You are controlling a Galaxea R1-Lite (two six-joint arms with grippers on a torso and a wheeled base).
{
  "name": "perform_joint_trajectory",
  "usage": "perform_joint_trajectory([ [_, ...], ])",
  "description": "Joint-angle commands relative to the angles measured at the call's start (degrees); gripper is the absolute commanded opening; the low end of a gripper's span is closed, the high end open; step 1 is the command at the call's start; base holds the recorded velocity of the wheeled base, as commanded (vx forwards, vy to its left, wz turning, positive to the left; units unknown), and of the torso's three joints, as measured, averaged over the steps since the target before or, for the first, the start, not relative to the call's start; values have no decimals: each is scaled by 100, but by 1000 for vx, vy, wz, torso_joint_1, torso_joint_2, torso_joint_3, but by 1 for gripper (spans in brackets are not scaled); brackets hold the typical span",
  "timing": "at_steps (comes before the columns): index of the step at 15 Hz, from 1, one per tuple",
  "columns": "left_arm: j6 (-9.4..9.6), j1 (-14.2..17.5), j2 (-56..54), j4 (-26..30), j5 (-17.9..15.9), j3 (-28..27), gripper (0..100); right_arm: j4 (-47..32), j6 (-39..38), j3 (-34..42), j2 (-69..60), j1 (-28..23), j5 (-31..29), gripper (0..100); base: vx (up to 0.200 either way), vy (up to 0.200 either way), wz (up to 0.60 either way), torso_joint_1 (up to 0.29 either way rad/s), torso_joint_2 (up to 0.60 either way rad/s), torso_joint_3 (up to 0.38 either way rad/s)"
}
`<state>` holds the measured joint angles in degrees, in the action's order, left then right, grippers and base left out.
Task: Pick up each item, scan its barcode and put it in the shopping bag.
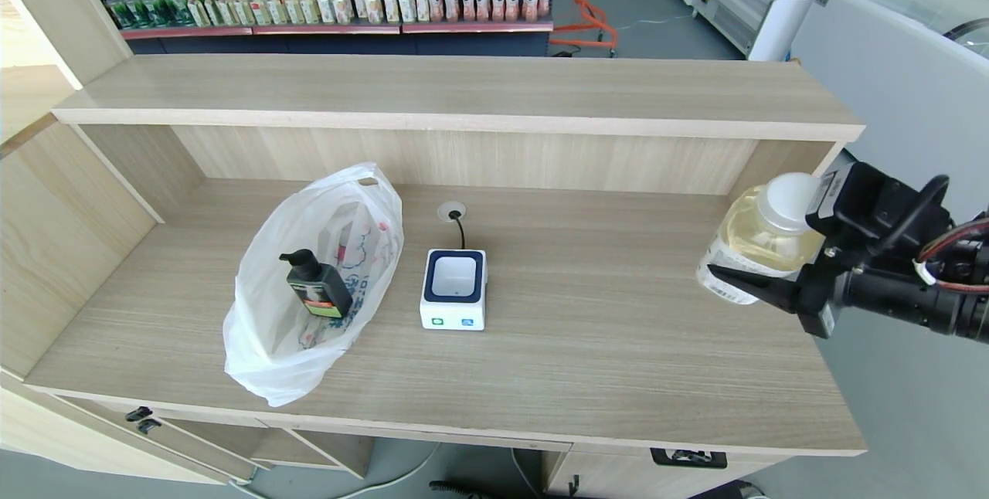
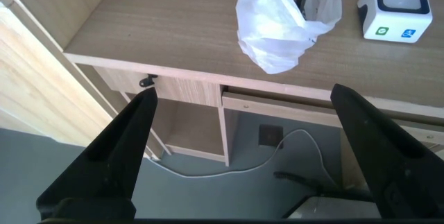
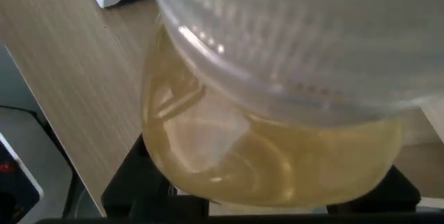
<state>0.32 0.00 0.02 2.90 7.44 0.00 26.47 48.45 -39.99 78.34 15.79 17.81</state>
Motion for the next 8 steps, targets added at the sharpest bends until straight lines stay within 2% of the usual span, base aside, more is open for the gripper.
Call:
perform_joint_trajectory([
  [1, -5, 0, -2, 0, 3, 0, 100, 17, 367, 184, -301, -93, -41, 0, 0, 0, 0, 0, 0, 0],
  [4, -5, 0, -2, 0, 3, 0, 100, 148, 886, 228, -372, -181, -41, 0, 0, 0, 0, 0, 0, 0],
  [8, 12, 0, -2, 0, 3, 0, 100, 175, 904, 316, -381, -181, -41, 0, 0, 0, 0, 0, 0, 0],
])
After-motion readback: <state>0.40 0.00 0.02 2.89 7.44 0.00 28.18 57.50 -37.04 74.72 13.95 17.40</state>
